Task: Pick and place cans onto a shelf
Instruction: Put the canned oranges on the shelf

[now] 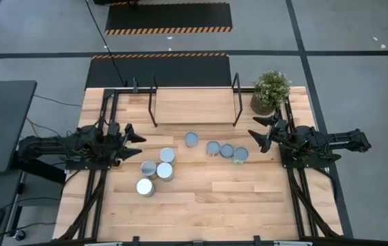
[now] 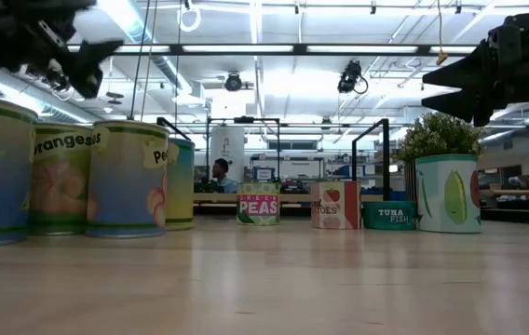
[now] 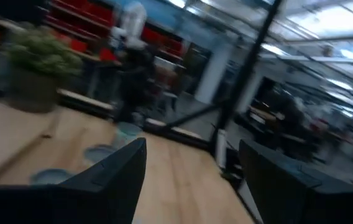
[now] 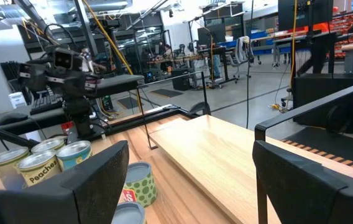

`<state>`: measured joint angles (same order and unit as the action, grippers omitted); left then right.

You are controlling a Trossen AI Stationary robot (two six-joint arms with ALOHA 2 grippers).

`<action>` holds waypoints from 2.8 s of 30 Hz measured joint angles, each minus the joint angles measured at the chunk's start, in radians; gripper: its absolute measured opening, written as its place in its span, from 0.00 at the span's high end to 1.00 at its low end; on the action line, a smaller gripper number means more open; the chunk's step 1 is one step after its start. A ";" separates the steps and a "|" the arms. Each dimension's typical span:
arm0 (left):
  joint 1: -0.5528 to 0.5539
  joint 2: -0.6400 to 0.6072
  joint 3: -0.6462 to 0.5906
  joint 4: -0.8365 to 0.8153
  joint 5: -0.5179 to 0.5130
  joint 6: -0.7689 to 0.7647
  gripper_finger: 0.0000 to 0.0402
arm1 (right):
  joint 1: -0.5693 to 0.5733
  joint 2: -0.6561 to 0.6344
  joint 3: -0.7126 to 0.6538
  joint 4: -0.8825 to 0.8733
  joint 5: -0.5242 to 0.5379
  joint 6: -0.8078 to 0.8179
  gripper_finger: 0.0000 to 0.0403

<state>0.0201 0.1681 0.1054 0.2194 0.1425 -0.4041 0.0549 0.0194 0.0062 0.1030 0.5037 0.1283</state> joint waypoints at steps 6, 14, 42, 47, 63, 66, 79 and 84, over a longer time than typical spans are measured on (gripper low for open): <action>-0.065 0.098 0.139 -0.161 0.107 0.123 0.35 | 0.000 0.000 0.000 0.000 0.000 0.000 0.13; -0.158 0.200 0.401 -0.676 0.122 0.075 0.35 | 0.000 0.000 0.000 0.000 0.000 0.000 0.13; -0.486 0.789 0.644 -1.053 0.032 -0.418 0.42 | 0.000 0.000 0.000 0.000 0.000 0.000 0.13; -0.565 0.886 0.644 -1.046 0.029 -0.546 0.42 | 0.000 0.000 0.000 0.000 0.000 0.000 0.13; -0.659 0.997 0.712 -1.216 -0.261 -0.451 0.42 | 0.000 0.000 0.000 0.000 0.000 0.000 0.13; -0.658 0.996 0.721 -1.284 -0.335 -0.509 0.42 | 0.000 0.000 0.000 0.000 0.000 0.000 0.13; -0.639 1.011 0.721 -1.247 -0.473 -0.554 0.35 | 0.000 0.000 0.000 0.000 0.000 0.000 0.13; -0.617 1.021 0.721 -1.226 -0.479 -0.497 0.23 | 0.000 0.000 0.000 0.000 0.000 0.000 0.13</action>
<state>-0.5972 1.1891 0.8268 -1.0062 -0.3370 -0.9014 0.0549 0.0196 0.0061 0.1032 0.5037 0.1281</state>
